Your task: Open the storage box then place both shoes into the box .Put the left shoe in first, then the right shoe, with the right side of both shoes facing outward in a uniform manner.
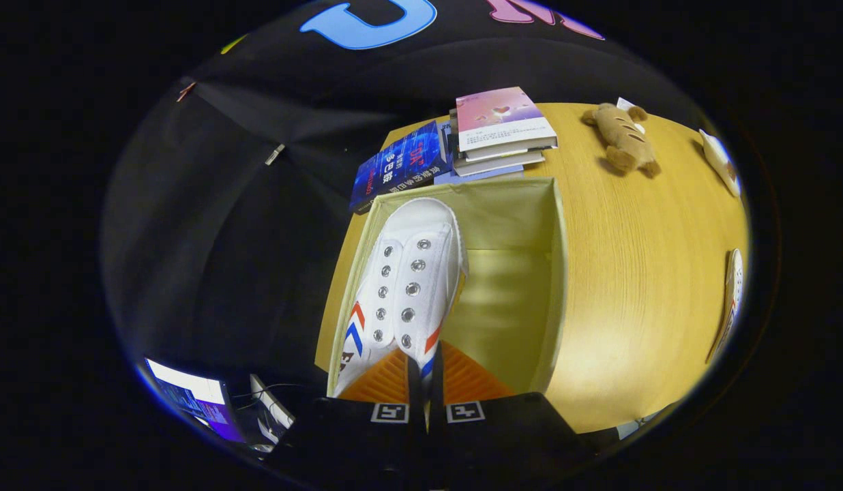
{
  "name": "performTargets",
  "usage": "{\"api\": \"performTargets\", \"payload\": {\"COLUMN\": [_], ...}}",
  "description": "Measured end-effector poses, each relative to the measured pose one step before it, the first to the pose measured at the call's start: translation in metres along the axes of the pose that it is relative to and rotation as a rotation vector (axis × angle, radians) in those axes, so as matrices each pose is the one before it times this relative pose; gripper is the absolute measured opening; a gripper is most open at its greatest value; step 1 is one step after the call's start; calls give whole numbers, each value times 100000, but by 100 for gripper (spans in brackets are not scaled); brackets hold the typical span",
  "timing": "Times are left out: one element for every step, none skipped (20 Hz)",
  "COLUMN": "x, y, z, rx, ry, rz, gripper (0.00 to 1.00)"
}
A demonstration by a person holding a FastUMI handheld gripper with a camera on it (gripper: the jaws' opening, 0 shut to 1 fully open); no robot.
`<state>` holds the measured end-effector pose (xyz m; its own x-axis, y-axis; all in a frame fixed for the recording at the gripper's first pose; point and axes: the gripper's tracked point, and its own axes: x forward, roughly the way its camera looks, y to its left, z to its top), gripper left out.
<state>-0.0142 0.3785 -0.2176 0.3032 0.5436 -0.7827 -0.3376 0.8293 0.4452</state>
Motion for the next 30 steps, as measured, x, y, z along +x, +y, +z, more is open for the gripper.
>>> {"api": "performTargets", "payload": {"x": [774,672,715,577,381,313,394,292,475,353,143,-36,-347,-616,-303,-670,-1078,-1118,-1055,-1242,-1366,-1355,-1422,-1514,-1357,-1443,-1436,-1377,-1148,-1101], "y": [-93,-183,-107,5,-3,-13,41,151,220,55,544,971,890,802,384,-24,-353,-511,-564,-895,-1191,-1169,-1292,-1434,-1573,-1642,-1964,-2048,-2073,-2123], "z": [-91,-104,-79,-175,-155,-179,-188,-282,-271,-464,-144,349,473,823,776,635,461,406,137,186,199,276,83,47,80,57,-43,21,-76,-324], "rx": [78,638,313,70,-100,-318,-748,-473,-786,-1016,-598,-402,-445,-611,-2228,-2983,-3056,-2110,-1748,-2167,-2405,-2252,-2321,-2276,-2041,-2135,-2660,-2845,-2943,-2575], "ry": [513,802,798,1150,671,909,621,840,832,1863,316,-1043,-2056,-3004,-2972,-2033,-2117,-1751,-1462,-1688,-2046,-2286,-1990,-1857,-1883,-1753,-1892,-2090,-1973,-1163], "rz": [-1600,-1780,-1282,-723,-671,-662,-524,13,-47,230,1975,4139,3652,2550,1383,556,245,-56,126,-616,-839,-912,-833,-1167,-1365,-1603,-2391,-2574,-2773,-2811], "gripper": [5,5,5,5,5,5,6,6,7,8,13,19,29,31,49,67,85,91,98,99,99,99,99,99,99,99,99,99,99,99]}}
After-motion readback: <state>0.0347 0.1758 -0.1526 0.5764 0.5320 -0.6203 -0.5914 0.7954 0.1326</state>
